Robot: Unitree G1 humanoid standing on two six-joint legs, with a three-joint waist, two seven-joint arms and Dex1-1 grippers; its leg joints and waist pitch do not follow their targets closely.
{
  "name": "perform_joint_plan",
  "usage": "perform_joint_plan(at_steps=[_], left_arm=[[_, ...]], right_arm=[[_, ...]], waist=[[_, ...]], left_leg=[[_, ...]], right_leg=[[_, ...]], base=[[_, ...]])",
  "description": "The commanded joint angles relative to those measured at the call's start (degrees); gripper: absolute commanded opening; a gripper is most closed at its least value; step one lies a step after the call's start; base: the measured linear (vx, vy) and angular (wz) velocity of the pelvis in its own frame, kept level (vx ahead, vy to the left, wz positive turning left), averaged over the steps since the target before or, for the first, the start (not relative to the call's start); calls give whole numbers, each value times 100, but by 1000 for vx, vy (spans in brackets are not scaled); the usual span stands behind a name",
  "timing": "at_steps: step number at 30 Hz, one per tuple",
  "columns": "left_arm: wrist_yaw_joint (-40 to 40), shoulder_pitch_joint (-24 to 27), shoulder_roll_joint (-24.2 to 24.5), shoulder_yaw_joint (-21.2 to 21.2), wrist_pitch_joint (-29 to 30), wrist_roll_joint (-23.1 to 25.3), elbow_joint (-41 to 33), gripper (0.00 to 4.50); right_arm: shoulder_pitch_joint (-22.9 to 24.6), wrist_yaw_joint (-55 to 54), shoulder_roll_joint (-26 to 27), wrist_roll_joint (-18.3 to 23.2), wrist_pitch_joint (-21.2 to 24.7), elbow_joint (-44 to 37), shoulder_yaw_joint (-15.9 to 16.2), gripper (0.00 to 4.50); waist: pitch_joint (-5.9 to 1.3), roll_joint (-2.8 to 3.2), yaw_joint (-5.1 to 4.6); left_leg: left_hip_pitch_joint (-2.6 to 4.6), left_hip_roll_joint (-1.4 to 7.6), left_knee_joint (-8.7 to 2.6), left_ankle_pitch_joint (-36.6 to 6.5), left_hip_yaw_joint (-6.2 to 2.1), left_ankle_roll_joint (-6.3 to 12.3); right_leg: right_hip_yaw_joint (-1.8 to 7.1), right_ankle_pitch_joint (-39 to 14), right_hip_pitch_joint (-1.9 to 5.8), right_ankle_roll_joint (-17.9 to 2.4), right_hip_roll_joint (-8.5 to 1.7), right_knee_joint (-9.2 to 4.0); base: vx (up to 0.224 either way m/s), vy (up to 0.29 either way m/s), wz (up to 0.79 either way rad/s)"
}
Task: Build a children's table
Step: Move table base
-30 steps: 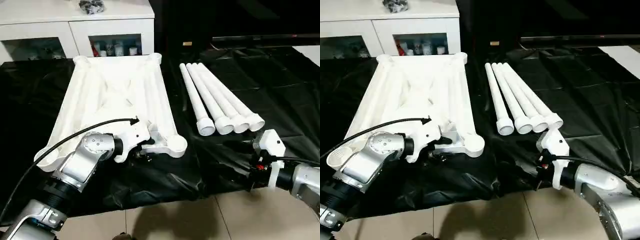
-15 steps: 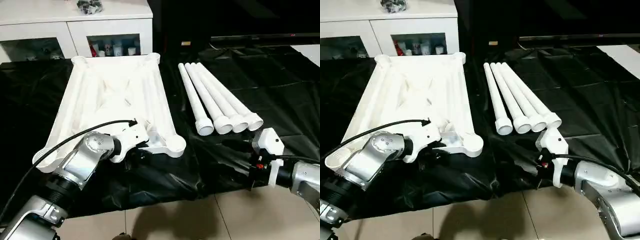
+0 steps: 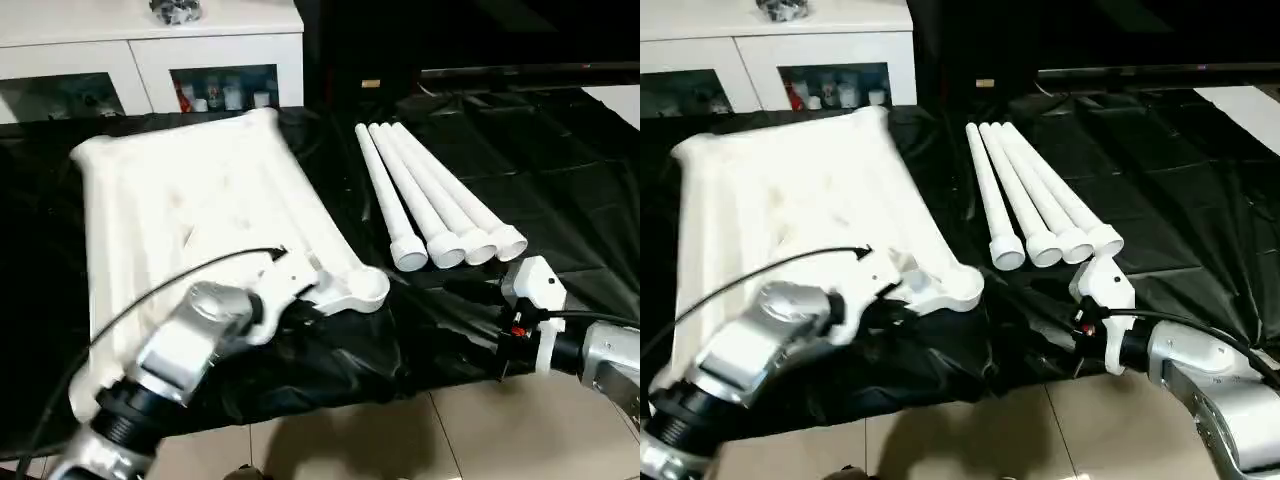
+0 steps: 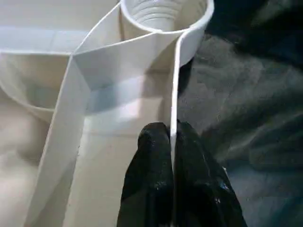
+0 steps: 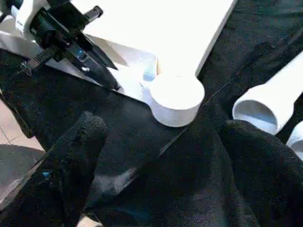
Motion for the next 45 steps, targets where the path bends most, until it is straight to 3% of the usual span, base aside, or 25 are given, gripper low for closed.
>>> perform_joint_plan(at_steps=[1,4,8,12,15,16,17,20,21,28,30,33,39,45], left_arm=[[173,2,-70,9,-13,10,-301,2],[274,0,-97,-47,-49,63,-346,2],[377,-52,-34,-142,-769,263,35,2],[324,-88,47,-175,-1374,297,381,2],[29,-231,186,-275,-2622,330,982,2],[1,-244,195,-283,-2647,329,1003,2],[-117,-286,222,-314,-2737,312,1061,2],[-354,-292,256,-356,-2853,232,997,2],[-542,-272,253,-362,-2909,127,914,2],[-807,-239,232,-425,-3435,37,1189,2],[-515,-358,195,-383,-3585,291,1561,2],[-346,-537,218,-280,-3692,443,1984,2],[-70,-839,261,-196,-4076,596,2686,2],[123,-1096,205,-146,-4262,718,3194,2]], right_arm=[[-4,23,-30,-55,-78,28,54,434],[-1,24,-21,-73,-93,41,56,434],[32,-1,4,-129,-142,49,68,434],[52,-26,21,-151,-160,43,79,434],[78,-48,31,-165,-174,22,96,434],[82,-48,30,-167,-177,21,96,434],[97,-54,23,-179,-196,20,98,434],[123,-57,15,-185,-215,23,77,434],[144,-57,14,-197,-225,24,53,434],[205,-85,39,-244,-245,0,45,434],[186,-97,50,-251,-241,1,63,434],[143,-92,53,-256,-242,20,68,434],[100,-91,58,-263,-248,47,74,434],[71,-111,82,-283,-239,54,92,434]], waist=[[-333,-50,35],[-342,-62,37],[-358,-41,46],[-352,-37,53],[-349,-28,63],[-349,-29,61],[-353,13,72],[-364,10,82],[-368,57,107],[-392,54,181],[-387,33,185],[-370,30,195],[-369,28,147],[-380,24,124]], left_leg=[[42,239,-395,-800,-70,477],[32,234,-394,-738,-73,465],[20,220,-370,-593,-80,550],[21,223,-384,-698,-79,529],[34,212,-396,-926,-79,472],[37,215,-403,-949,-75,456],[40,222,-407,-958,-79,416],[40,232,-411,-971,-76,362],[48,242,-413,-936,-80,348],[39,240,-385,-744,-68,460],[28,232,-388,-787,-60,475],[41,234,-416,-1050,-64,329],[22,220,-442,-1165,-82,231],[12,220,-428,-1051,-79,247]], right_leg=[[117,-822,284,-1384,-228,-413],[117,-750,282,-1328,-217,-409],[110,-415,285,-1337,-205,-392],[109,-525,286,-1323,-214,-403],[116,-969,268,-1164,-218,-455],[121,-1012,261,-1128,-216,-457],[122,-1044,253,-1105,-223,-444],[123,-1070,246,-1091,-227,-439],[124,-968,235,-1138,-230,-425],[116,-434,247,-1266,-223,-376],[118,-563,255,-1215,-227,-393],[128,-1225,241,-1049,-247,-453],[118,-1546,228,-859,-242,-480],[115,-1265,234,-943,-240,-460]], base=[[0,0,0],[0,0,0],[0,0,0],[0,0,0],[0,0,0],[0,0,0],[0,0,0],[0,0,0],[0,0,0],[0,0,0],[0,0,0],[0,0,0],[0,0,0],[0,0,0]])
